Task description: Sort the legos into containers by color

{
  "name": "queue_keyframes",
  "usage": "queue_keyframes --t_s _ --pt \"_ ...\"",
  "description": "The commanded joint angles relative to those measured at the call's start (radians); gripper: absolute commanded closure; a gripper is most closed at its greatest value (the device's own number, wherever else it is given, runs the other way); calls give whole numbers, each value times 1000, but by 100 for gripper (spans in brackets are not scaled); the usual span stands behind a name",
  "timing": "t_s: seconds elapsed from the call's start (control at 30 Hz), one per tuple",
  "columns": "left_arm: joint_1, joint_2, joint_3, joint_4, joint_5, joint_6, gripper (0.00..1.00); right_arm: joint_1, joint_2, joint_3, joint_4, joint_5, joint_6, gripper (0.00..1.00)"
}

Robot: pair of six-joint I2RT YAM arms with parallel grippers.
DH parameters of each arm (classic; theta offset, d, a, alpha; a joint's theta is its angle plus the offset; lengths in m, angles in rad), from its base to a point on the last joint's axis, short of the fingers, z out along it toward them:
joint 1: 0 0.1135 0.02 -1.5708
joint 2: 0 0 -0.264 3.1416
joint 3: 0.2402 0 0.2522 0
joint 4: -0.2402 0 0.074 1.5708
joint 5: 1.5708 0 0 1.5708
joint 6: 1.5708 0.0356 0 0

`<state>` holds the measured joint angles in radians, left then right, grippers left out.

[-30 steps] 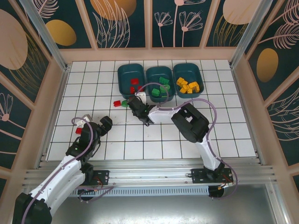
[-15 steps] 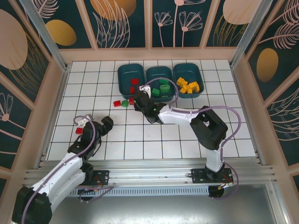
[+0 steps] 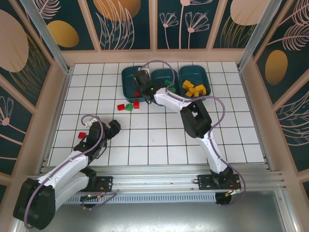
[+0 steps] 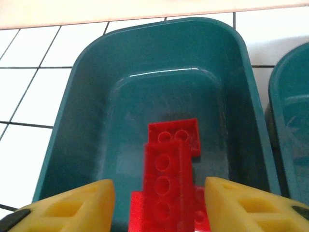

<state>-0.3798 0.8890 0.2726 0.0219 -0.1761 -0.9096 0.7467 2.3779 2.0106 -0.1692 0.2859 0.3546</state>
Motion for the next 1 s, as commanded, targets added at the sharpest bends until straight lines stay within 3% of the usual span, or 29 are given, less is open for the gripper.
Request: queue_keyframes --t_s 0.0,0.1,0.2,0.33,0.43,0.57,0.97 --pt "-1 -15 21 -1 16 24 2 10 -11 71 -69 -6 -47 41" --pt "-1 -9 34 -19 15 28 2 20 -79 12 -48 22 -58 39" --pt "-1 -13 31 -17 10 22 2 56 -225 -190 54 72 -45 39" --pt "-1 -13 6 15 6 5 1 131 -373 -498 168 142 87 33" --pt "-1 1 0 27 6 4 2 164 -391 -604 189 135 172 30" --pt "-1 24 12 27 17 12 2 168 -353 -630 214 87 219 29" --pt "-1 72 26 31 -5 22 2 119 -183 -494 237 -42 200 28"
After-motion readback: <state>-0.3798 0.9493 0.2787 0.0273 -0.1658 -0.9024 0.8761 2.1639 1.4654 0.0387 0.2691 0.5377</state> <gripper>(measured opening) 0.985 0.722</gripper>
